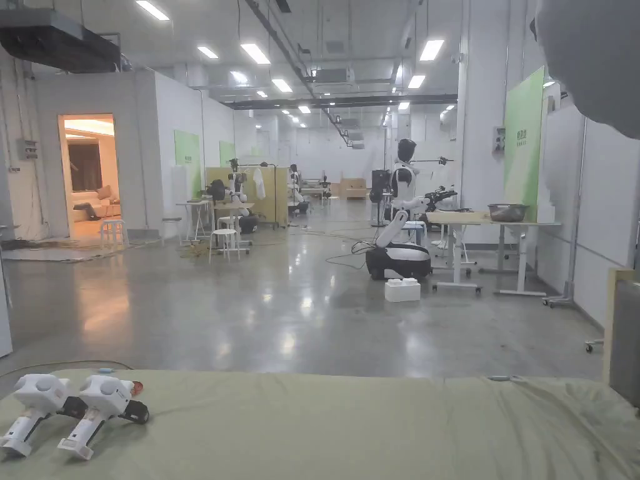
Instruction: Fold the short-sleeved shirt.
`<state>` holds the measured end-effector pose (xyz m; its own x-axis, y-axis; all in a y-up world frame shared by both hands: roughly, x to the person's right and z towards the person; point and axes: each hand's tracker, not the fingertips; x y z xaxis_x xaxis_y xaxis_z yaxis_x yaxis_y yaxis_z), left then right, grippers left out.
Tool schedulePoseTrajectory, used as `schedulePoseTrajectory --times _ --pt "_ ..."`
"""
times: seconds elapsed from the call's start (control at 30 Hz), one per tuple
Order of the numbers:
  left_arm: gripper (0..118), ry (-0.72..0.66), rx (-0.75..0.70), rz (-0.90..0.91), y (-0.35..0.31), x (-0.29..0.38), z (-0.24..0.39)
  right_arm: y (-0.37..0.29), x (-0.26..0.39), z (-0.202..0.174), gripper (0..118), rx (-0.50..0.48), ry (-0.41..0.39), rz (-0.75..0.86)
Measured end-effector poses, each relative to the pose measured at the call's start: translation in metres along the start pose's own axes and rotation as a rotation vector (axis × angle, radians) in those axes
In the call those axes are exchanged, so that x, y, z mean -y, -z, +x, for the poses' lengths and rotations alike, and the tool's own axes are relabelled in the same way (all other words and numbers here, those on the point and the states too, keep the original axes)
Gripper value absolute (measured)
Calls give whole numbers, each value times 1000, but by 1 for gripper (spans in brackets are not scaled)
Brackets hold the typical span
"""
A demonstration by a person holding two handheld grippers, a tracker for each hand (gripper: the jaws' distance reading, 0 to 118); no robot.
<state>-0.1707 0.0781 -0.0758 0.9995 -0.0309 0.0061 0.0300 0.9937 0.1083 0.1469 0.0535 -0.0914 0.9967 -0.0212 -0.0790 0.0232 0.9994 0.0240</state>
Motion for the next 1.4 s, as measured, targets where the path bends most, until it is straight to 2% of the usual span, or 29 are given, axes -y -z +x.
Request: schedulePoseTrajectory --times 0.7,0.97,1.13,1.17,1.23,1.3,1.33,1.4 --pt "0 -1 -1 -2 0 2 -2 -2 -2 -1 0 4 -8 10" --pt "0 -27 -2 -21 2 2 -4 -1 0 4 0 12 21 -3" --pt "0 -56 41 -10 6 -3 -12 0 -3 6 0 20 -31 0" --pt "0 -41 46 -5 7 -4 -12 2 -4 7 0 18 -51 -3" --pt "0 82 53 -22 11 -4 -10 4 -5 8 0 15 -102 -2" --pt "0 254 54 -39 17 -2 -5 7 -8 9 0 5 -212 -6" --pt "0 387 67 -44 19 2 -2 10 -8 8 0 3 -326 -11" --pt "0 802 40 -58 23 23 7 16 -4 -2 0 24 -664 -70"
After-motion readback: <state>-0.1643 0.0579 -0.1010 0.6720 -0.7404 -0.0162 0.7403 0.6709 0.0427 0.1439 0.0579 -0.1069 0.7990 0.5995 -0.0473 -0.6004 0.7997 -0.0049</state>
